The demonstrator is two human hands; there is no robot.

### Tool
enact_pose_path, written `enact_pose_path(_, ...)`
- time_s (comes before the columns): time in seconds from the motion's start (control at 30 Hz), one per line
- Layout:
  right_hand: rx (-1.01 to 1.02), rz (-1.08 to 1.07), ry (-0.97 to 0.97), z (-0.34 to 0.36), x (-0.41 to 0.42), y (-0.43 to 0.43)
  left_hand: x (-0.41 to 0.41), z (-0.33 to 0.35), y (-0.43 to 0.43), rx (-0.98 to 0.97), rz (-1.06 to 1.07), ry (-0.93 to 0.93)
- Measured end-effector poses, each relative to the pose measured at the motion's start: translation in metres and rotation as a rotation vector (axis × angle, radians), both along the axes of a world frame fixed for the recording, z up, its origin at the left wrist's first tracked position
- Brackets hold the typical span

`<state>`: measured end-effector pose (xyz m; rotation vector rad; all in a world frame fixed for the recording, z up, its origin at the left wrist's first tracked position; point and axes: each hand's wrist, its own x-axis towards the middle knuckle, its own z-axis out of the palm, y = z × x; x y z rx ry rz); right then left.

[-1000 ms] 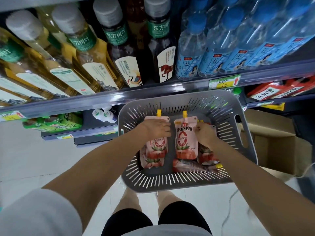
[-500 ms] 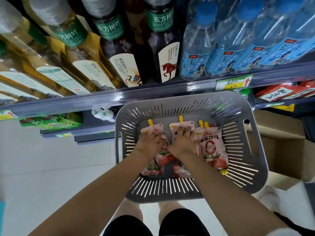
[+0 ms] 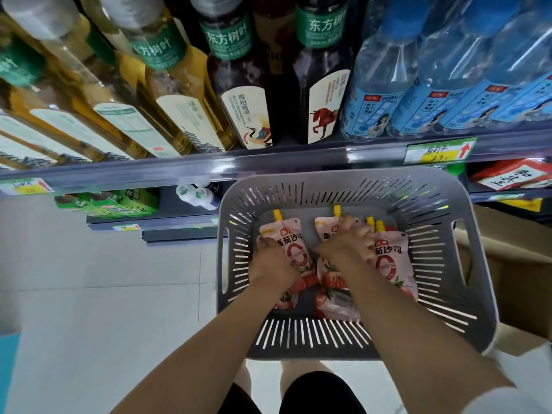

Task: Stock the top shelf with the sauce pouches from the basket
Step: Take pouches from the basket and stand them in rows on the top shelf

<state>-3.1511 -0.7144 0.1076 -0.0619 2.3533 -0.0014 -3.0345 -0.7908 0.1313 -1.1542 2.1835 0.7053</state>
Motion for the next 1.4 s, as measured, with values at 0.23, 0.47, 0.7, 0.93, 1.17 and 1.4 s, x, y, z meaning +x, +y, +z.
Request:
enact_pose_path(0.23,-0.158,-0.087,-0.036,0.029,-0.021,0.032,-0.036,-0.016,0.029,-0.128,-0.183,-0.296)
enact_pose_path(0.47,-0.561,-0.536,-0.165,0.035,-0.028,0.070,-0.048,-0.031,0.051,-0.184,-0.121,-0.245)
enact_pose_path(0.7,-1.095,-1.130,-0.712,0.058,-0.014,0.087,-0.052,-0.022,0.050,0.028,0.135,-0.100)
enact_pose_path(0.93,-1.173,-1.080,-0.747,0.092,0.006,0.090,-0.037,0.009,0.023,0.206,0.212,0.131)
enact_pose_path(1.17,-1.268,-0.978,-0.711,0.161,0.041,0.091,-0.001,0.095,-0.008,0.256,0.043,0.257)
enact_pose_path(1.4,-1.278,-0.794,-0.454,0.255,0.104,0.078,0.076,0.217,-0.029,0.015,-0.102,0.495)
